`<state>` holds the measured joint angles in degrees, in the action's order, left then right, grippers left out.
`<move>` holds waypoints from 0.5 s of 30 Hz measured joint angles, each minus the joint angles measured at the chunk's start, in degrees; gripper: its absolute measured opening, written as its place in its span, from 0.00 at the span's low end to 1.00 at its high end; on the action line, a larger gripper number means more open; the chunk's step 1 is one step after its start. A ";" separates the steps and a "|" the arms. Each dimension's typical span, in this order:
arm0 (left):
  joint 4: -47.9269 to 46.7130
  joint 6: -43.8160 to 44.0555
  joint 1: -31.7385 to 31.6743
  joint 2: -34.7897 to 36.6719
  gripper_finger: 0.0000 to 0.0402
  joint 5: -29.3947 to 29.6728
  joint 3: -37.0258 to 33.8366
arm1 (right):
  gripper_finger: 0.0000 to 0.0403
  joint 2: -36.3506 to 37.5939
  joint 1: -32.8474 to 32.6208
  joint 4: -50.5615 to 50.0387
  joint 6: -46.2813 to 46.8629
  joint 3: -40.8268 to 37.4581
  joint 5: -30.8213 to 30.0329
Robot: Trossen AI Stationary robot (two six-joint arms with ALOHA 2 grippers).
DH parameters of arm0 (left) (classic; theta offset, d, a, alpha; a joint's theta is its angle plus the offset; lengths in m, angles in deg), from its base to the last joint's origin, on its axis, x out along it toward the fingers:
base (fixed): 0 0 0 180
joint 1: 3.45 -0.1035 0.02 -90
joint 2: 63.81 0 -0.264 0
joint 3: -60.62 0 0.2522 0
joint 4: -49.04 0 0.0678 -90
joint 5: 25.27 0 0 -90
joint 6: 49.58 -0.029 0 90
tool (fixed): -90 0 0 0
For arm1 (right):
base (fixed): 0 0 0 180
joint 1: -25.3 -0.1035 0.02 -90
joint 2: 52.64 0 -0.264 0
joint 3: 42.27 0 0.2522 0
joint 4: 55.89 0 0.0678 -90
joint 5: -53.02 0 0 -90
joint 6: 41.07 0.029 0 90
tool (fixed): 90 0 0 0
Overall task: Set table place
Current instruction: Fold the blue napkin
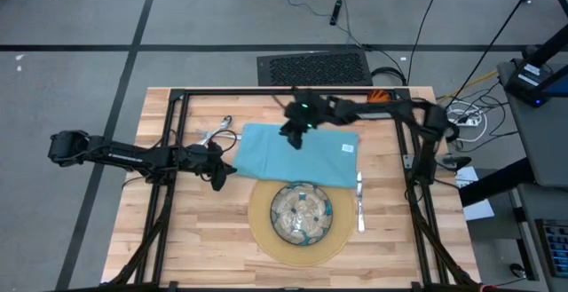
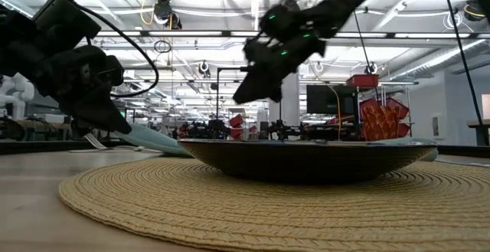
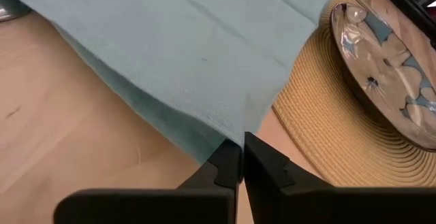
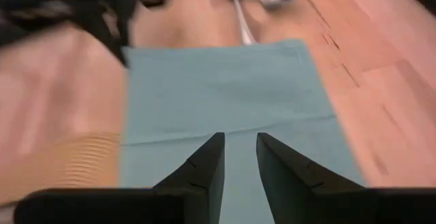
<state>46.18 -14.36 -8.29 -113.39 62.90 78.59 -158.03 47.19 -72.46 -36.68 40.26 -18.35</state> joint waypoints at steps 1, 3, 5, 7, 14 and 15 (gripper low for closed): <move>0.00 -0.01 0.00 0.00 0.00 -0.04 0.00 | 0.19 -2.43 0.30 -3.41 -1.48 3.67 -0.01; 0.05 -0.42 0.00 0.00 0.00 -0.04 0.00 | 0.19 -7.18 0.73 -8.99 -3.87 10.37 0.02; 0.09 -1.05 0.00 0.00 0.00 -0.02 0.00 | 0.19 -11.21 1.14 -12.98 -5.83 16.22 0.70; 0.09 -1.07 0.00 0.00 0.00 -0.02 0.00 | 0.19 -14.40 1.59 -15.02 -6.78 21.29 1.21; 0.38 -1.09 0.00 -0.02 0.00 -0.01 0.00 | 0.19 -24.48 3.85 -19.09 -7.65 36.11 5.72; 0.70 -1.09 0.00 -0.02 0.00 0.00 0.00 | 0.19 -25.85 4.31 -19.86 -7.04 38.23 6.52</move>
<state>46.88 -15.45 -8.29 -113.42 62.90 78.59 -183.87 51.50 -92.31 -43.71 78.49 -11.83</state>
